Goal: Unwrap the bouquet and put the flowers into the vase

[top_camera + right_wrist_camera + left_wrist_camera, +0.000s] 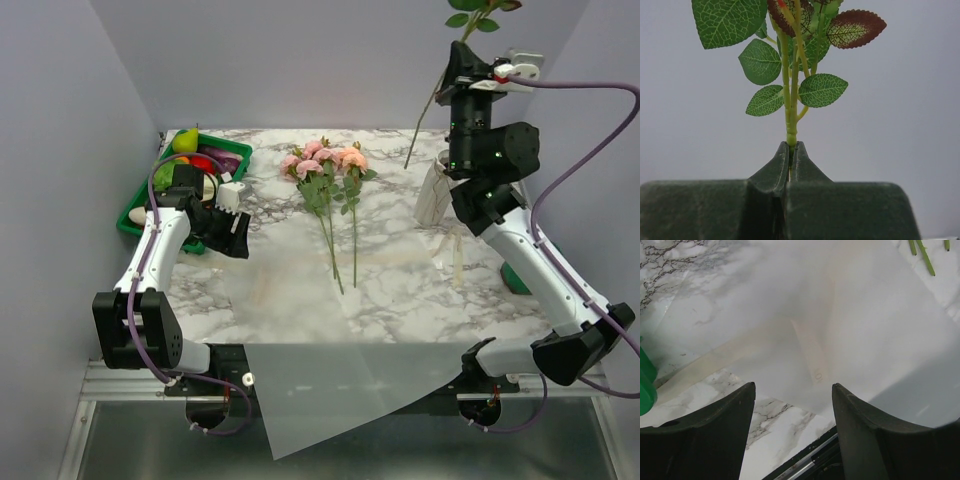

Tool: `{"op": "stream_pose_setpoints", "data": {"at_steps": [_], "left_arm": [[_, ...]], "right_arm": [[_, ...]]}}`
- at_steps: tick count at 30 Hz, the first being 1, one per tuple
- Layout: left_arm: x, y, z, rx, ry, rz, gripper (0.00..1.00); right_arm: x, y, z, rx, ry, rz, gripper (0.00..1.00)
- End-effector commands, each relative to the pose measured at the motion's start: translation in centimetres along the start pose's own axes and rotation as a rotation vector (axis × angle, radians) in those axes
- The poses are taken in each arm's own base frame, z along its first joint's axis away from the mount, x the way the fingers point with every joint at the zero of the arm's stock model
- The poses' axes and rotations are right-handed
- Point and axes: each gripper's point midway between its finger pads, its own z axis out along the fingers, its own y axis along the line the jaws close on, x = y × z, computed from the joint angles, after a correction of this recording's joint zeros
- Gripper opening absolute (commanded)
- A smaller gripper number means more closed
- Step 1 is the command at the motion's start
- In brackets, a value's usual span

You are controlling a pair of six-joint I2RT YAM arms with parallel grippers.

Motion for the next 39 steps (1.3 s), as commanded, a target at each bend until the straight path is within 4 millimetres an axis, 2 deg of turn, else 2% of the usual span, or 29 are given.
{"op": "stream_pose_setpoints", "data": {"at_steps": [1, 7, 15, 21, 29, 36, 37, 39], "left_arm": [[-0.9, -0.8, -1.2, 0.016, -0.042, 0.019, 0.71], [-0.5, -0.9, -1.3, 0.012, -0.037, 0.029, 0.71], [-0.7, -0.8, -1.3, 0.017, -0.038, 0.032, 0.71], [-0.9, -0.9, -1.4, 0.023, -0.042, 0.024, 0.71], [-0.7, -1.1, -2.0, 0.009, -0.042, 0.034, 0.72], [-0.8, -1.2, -2.3, 0.006, -0.043, 0.033, 0.71], [-0.9, -1.2, -2.4, 0.004, -0.046, 0.036, 0.71], [-0.9, -1.2, -2.5, 0.004, -0.047, 0.031, 0.71]], "right_arm": [[-5.1, -4.1, 0.8, 0.135, -0.126, -0.089, 0.01], [-5.8, -7.4, 0.7, 0.23, -0.147, -0.117, 0.01], [-4.7, -10.3, 0.4, 0.284, -0.128, -0.148, 0.01], [-2.1, -11.4, 0.4, 0.303, -0.084, -0.145, 0.01], [2.7, -12.9, 0.1, 0.318, -0.014, -0.144, 0.01], [3.9, -13.1, 0.5, 0.32, 0.015, -0.138, 0.01], [4.9, -13.1, 0.5, 0.318, 0.049, -0.148, 0.01], [6.5, -13.1, 0.7, 0.322, 0.103, -0.144, 0.13]]}}
